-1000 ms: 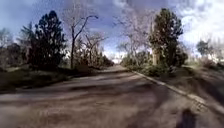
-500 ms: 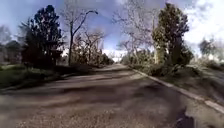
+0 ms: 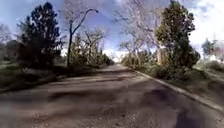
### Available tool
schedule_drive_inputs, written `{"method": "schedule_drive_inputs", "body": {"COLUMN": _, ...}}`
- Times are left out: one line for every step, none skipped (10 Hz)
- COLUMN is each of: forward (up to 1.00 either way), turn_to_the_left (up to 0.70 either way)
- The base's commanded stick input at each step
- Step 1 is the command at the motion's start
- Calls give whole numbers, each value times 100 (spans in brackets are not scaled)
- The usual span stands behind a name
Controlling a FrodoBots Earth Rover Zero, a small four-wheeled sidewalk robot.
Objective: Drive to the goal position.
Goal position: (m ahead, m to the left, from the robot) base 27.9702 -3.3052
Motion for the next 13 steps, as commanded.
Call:
{"method": "schedule_drive_inputs", "body": {"forward": 100, "turn_to_the_left": 0}}
{"method": "schedule_drive_inputs", "body": {"forward": 100, "turn_to_the_left": 0}}
{"method": "schedule_drive_inputs", "body": {"forward": 100, "turn_to_the_left": 0}}
{"method": "schedule_drive_inputs", "body": {"forward": 100, "turn_to_the_left": 0}}
{"method": "schedule_drive_inputs", "body": {"forward": 100, "turn_to_the_left": 0}}
{"method": "schedule_drive_inputs", "body": {"forward": 100, "turn_to_the_left": 0}}
{"method": "schedule_drive_inputs", "body": {"forward": 100, "turn_to_the_left": 0}}
{"method": "schedule_drive_inputs", "body": {"forward": 100, "turn_to_the_left": 0}}
{"method": "schedule_drive_inputs", "body": {"forward": 100, "turn_to_the_left": 0}}
{"method": "schedule_drive_inputs", "body": {"forward": 100, "turn_to_the_left": -8}}
{"method": "schedule_drive_inputs", "body": {"forward": 100, "turn_to_the_left": -30}}
{"method": "schedule_drive_inputs", "body": {"forward": 100, "turn_to_the_left": -40}}
{"method": "schedule_drive_inputs", "body": {"forward": 100, "turn_to_the_left": -23}}
